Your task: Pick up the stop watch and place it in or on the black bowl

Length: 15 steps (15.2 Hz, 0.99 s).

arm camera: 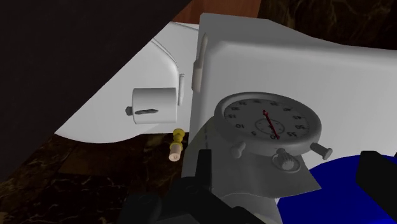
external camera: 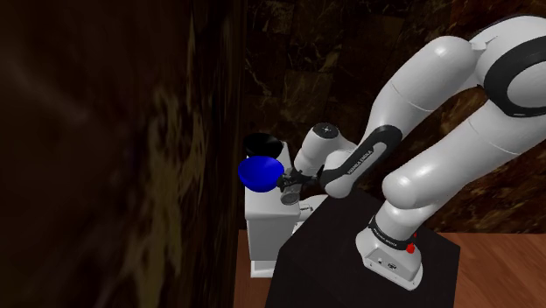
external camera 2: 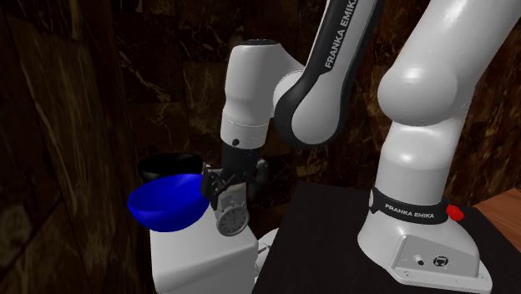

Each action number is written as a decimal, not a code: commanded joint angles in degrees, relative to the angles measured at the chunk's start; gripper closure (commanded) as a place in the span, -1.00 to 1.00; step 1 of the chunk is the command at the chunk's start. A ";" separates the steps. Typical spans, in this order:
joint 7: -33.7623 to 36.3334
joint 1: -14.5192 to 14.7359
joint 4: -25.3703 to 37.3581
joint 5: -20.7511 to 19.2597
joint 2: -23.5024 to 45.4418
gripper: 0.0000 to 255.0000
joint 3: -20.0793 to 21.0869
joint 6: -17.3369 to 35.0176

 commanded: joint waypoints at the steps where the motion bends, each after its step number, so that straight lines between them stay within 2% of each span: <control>1: 2.62 -6.50 0.31 -3.68 1.97 -1.00 5.27 2.21; 8: 2.53 -6.53 0.31 -3.55 1.96 -1.00 5.34 2.21; 9: 2.52 -6.53 0.31 -3.55 1.96 1.00 5.34 2.21; 15: 2.53 -6.56 0.31 -3.57 1.97 1.00 5.36 2.23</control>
